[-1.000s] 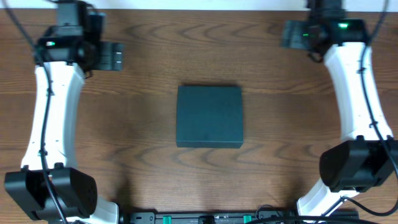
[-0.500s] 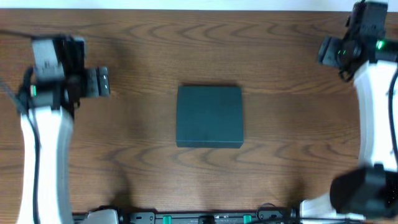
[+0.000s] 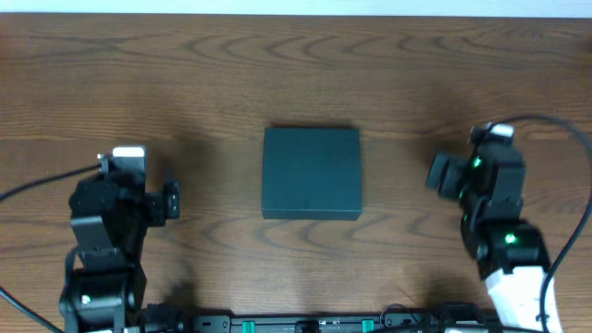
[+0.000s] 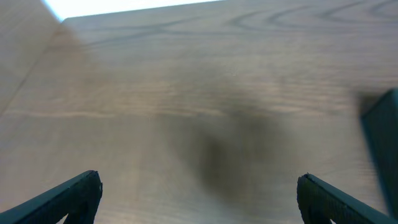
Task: Pack container
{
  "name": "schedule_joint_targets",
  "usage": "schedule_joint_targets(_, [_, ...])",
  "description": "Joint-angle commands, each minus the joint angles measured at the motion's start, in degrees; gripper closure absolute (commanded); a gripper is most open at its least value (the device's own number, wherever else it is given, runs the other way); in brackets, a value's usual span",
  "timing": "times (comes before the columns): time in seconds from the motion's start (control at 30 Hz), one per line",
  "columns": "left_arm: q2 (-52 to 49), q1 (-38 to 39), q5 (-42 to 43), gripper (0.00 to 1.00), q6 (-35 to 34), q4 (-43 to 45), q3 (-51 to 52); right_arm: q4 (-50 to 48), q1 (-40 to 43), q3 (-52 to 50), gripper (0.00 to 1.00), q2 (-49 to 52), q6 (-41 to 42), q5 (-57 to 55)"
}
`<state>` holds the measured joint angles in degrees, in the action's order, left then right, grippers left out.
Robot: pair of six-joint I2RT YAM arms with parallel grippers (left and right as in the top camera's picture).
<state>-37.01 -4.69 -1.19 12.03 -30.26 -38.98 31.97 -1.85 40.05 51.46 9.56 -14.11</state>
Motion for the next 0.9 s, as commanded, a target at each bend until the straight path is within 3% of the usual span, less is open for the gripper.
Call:
schedule_joint_targets(0.0, [2.2, 0.2, -4.7, 0.02, -1.0, 1.0, 2.1, -0.2, -0.7, -4.5, 0.01, -3.7, -0.6, -2.4])
schedule_joint_targets(0.87, [0.4, 0.2, -4.4, 0.02, -1.0, 0.6, 2.1, 0.8, -0.7, -5.7, 0.01, -6.2, -0.6, -2.6])
